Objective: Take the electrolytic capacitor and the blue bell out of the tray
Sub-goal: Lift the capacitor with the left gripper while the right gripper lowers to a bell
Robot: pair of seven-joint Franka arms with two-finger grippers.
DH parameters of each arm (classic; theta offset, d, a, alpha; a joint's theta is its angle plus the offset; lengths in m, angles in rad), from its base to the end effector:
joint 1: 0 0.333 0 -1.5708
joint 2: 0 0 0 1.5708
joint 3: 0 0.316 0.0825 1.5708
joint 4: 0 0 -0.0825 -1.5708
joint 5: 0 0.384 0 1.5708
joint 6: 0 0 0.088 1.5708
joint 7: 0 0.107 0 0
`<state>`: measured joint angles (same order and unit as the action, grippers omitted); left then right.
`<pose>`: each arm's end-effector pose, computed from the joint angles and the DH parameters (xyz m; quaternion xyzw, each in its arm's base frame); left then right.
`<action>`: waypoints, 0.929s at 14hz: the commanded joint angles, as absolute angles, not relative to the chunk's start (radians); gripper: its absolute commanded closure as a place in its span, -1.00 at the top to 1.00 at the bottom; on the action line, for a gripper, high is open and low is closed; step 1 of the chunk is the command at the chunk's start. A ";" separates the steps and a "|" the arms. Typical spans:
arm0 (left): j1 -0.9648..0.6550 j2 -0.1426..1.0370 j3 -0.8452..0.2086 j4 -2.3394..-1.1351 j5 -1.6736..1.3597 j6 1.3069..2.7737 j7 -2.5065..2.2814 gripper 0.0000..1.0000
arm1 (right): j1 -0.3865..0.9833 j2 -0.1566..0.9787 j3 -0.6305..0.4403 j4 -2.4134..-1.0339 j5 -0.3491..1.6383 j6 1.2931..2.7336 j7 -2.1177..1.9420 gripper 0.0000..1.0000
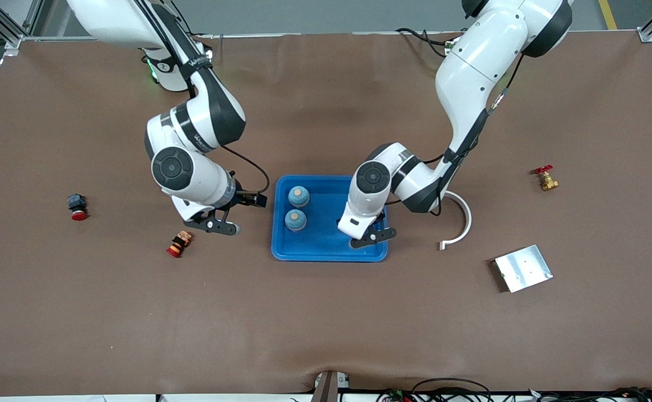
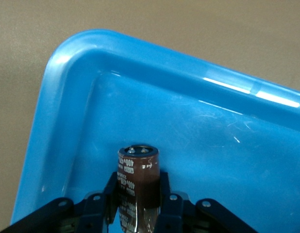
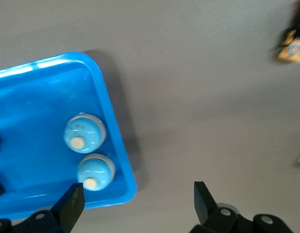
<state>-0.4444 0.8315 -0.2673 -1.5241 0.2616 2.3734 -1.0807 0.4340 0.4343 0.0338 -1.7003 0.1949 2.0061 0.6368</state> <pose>0.5608 -0.4397 0.1820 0.9903 0.1363 0.0135 0.0237 0.5764 0.3019 0.3333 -0.9849 0.1313 0.1030 0.0452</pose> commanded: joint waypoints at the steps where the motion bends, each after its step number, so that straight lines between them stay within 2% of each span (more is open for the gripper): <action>1: -0.451 0.779 -0.259 -1.525 0.293 2.286 -1.104 -1.00 | 0.463 0.459 0.028 -1.697 0.229 2.039 0.731 1.00; 4: -0.437 0.694 -0.264 -1.519 0.293 2.153 -1.075 -1.00 | 0.503 0.497 0.028 -1.690 0.229 2.081 0.819 1.00; 7: -0.410 0.608 -0.267 -1.525 0.275 2.057 -0.973 -1.00 | 0.537 0.583 0.026 -1.586 0.227 2.088 0.957 1.00; 10: -0.374 0.549 -0.270 -1.539 0.273 1.999 -0.907 -1.00 | 0.544 0.609 0.028 -1.583 0.230 2.100 0.982 1.00; 13: -0.306 0.476 -0.287 -1.623 0.270 2.005 -0.839 -1.00 | 0.578 0.667 0.026 -1.542 0.222 2.103 0.989 1.00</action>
